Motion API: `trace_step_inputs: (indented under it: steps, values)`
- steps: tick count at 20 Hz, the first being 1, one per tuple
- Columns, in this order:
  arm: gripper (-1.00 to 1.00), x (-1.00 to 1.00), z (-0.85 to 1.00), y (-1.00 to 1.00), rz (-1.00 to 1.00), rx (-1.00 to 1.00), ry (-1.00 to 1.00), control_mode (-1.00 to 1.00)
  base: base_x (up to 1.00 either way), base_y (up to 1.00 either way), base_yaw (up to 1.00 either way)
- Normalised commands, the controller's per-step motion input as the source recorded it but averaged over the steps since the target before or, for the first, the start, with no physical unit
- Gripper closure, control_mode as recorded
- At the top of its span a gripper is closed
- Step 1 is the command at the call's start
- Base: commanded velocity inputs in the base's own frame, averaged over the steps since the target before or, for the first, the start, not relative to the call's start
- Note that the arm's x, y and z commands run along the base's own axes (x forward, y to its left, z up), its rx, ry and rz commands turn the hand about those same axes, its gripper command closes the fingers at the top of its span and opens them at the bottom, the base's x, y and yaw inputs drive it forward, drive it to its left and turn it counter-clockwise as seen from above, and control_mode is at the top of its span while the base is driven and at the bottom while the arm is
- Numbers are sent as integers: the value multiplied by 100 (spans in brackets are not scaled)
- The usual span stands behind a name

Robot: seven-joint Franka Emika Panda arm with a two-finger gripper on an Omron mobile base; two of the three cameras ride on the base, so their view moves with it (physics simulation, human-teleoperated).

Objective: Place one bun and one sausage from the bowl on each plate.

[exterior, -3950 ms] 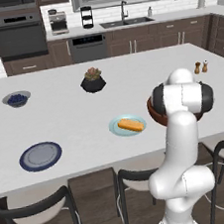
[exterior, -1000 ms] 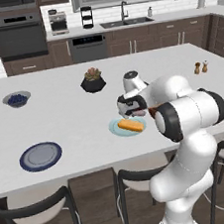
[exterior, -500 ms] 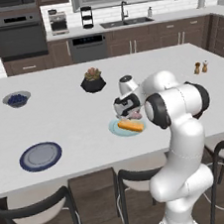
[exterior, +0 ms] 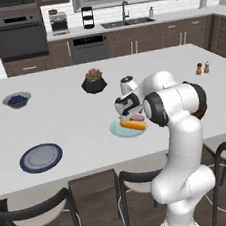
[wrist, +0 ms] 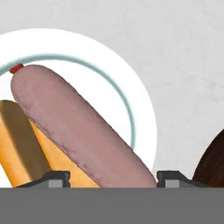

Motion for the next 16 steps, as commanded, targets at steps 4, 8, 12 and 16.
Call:
trace_step_inputs:
  steps: [4, 8, 12, 16]
  values:
    - [-100, -1, 50, -15, -2, 4, 0, -100, 0, 0, 0]
    - [-100, -20, 47, -74, -12, 3, -8, -100, 0, 0, 0]
    - [-100, -27, 34, -100, -17, 1, -18, -100, 0, 0, 0]
    - [-100, -4, 12, -100, -19, 0, -7, -100, 0, 0, 0]
